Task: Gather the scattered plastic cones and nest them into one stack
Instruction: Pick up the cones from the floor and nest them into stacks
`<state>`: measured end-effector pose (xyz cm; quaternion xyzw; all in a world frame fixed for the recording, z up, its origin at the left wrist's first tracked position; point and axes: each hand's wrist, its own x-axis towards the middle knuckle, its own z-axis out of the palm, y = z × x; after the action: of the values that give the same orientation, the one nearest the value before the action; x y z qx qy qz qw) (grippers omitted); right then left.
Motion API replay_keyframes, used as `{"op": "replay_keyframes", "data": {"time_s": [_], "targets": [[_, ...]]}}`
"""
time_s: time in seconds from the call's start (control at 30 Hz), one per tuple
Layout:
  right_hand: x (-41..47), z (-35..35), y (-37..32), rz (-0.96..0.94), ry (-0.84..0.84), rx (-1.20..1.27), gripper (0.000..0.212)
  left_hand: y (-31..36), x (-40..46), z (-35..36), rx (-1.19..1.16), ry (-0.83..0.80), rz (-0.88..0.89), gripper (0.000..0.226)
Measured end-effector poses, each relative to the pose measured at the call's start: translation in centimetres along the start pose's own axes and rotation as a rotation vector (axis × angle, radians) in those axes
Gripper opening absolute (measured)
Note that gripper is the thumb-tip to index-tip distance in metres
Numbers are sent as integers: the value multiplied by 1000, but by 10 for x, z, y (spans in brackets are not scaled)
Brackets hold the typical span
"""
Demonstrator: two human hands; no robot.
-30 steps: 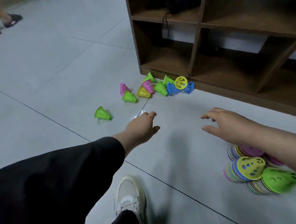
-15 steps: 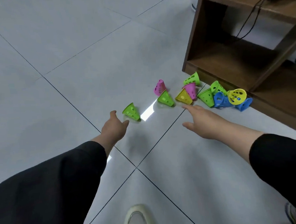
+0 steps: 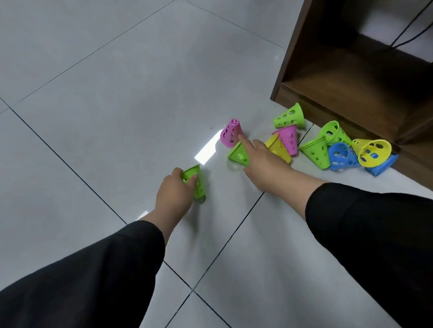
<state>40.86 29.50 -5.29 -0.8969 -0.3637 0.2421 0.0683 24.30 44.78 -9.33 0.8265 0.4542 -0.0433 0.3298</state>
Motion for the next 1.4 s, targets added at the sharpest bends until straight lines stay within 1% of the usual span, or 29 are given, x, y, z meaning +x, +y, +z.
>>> {"op": "replay_keyframes", "data": {"time_s": [0.07,0.1,0.13,0.23,0.3,0.37,0.43,0.53,0.63,0.73,0.8,0.83,0.9,0.97,1.0,1.07,1.13,1.17,1.27,1.4], "targets": [[11,8,1,18,-29,-27,89,6,-4,10,19,-11,65,35],[14,11,2,24,-30,-41,87,10,-8,16,30,-22,104,35],[14,12,2,25,-14,-70,81,14,-12,21,43,-35,141,35],[3,21,5,-19,52,-188,55,23,-22,31,62,-81,201,38],[-11,25,12,-30,78,-268,45,29,-28,35,65,-103,227,41],[-28,22,22,-32,84,-277,37,36,-37,35,63,-116,241,47],[-47,17,36,-36,115,-167,36,46,-49,34,38,-120,258,52],[-91,4,57,-32,260,180,32,72,-72,35,-70,-153,309,52],[-148,-24,82,24,403,461,36,107,-106,40,-177,-244,394,48],[-215,-64,117,89,544,557,40,148,-152,48,-208,-323,532,47],[-266,-91,144,140,577,567,39,175,-189,54,-189,-374,626,53],[-294,-103,158,171,579,528,37,189,-209,57,-168,-400,671,58],[-347,-125,186,233,545,422,37,215,-245,64,-114,-451,763,68],[-399,-139,210,313,447,337,43,238,-280,73,-69,-515,844,75],[-421,-142,221,369,385,276,47,248,-295,78,-57,-544,877,77],[-461,-142,242,475,280,138,63,268,-322,88,-18,-587,934,78],[-493,-137,259,543,211,71,78,287,-344,101,85,-621,992,81],[-506,-131,265,561,184,44,80,296,-352,109,169,-640,1025,84],[-534,-106,284,544,105,-92,74,316,-373,133,430,-663,1126,88],[-552,-92,301,527,17,-138,75,332,-403,153,600,-638,1291,83]]}}
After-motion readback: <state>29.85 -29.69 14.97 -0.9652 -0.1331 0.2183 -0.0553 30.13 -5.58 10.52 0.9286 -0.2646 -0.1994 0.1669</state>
